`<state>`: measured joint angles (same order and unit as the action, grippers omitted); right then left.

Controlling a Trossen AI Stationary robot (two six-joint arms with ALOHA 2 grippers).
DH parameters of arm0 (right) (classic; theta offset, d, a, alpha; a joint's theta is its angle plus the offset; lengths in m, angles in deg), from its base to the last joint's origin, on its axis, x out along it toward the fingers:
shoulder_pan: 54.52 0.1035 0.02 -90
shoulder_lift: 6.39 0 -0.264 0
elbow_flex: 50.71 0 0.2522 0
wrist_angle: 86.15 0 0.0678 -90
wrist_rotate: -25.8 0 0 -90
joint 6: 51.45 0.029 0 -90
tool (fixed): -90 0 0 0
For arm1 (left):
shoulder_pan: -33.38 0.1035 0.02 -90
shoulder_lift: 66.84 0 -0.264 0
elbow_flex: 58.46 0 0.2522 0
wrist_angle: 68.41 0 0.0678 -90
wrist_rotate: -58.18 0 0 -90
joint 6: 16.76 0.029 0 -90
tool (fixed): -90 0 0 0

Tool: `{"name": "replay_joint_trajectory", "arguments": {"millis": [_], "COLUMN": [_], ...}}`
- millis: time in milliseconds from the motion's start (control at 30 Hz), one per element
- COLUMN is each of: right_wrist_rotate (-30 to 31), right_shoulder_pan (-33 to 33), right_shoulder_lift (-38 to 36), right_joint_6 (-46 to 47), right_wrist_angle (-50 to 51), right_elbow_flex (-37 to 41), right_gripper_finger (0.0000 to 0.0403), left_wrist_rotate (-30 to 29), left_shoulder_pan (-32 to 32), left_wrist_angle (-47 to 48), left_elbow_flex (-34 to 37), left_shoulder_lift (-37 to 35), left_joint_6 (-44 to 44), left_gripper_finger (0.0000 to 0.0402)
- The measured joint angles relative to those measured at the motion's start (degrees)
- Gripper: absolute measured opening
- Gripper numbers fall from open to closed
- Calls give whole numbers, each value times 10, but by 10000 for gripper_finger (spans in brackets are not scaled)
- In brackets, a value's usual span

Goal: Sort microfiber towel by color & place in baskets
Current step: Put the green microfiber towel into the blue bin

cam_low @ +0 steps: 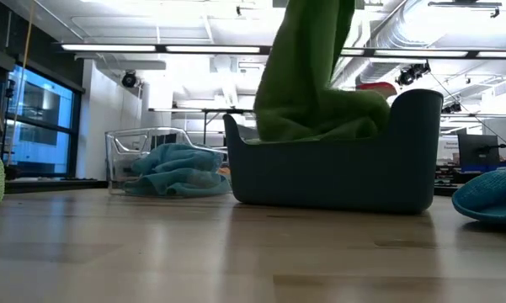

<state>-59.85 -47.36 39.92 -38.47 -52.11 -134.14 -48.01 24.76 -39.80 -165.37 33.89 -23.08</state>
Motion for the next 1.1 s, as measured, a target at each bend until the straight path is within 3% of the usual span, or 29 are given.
{"name": "replay_joint_trajectory", "arguments": {"millis": [167,400,600,1100], "right_wrist_rotate": [18,19,19,42], "right_shoulder_pan": [0,0,0,0], "right_shoulder_lift": [8,19,22,34], "right_joint_6": [0,1,5,6], "right_wrist_angle": [2,0,1,5], "right_elbow_flex": [0,0,0,0], "right_gripper_finger": [229,229,229,229], "left_wrist_rotate": [-2,25,37,41], "left_shoulder_pan": [-12,35,73,88], "left_wrist_angle": [-64,-173,-160,-127], "left_elbow_flex": [67,71,70,70], "left_shoulder_lift": [13,49,71,207], "left_joint_6": [-16,48,67,-121], "left_gripper_finger": [0,0,0,0]}}
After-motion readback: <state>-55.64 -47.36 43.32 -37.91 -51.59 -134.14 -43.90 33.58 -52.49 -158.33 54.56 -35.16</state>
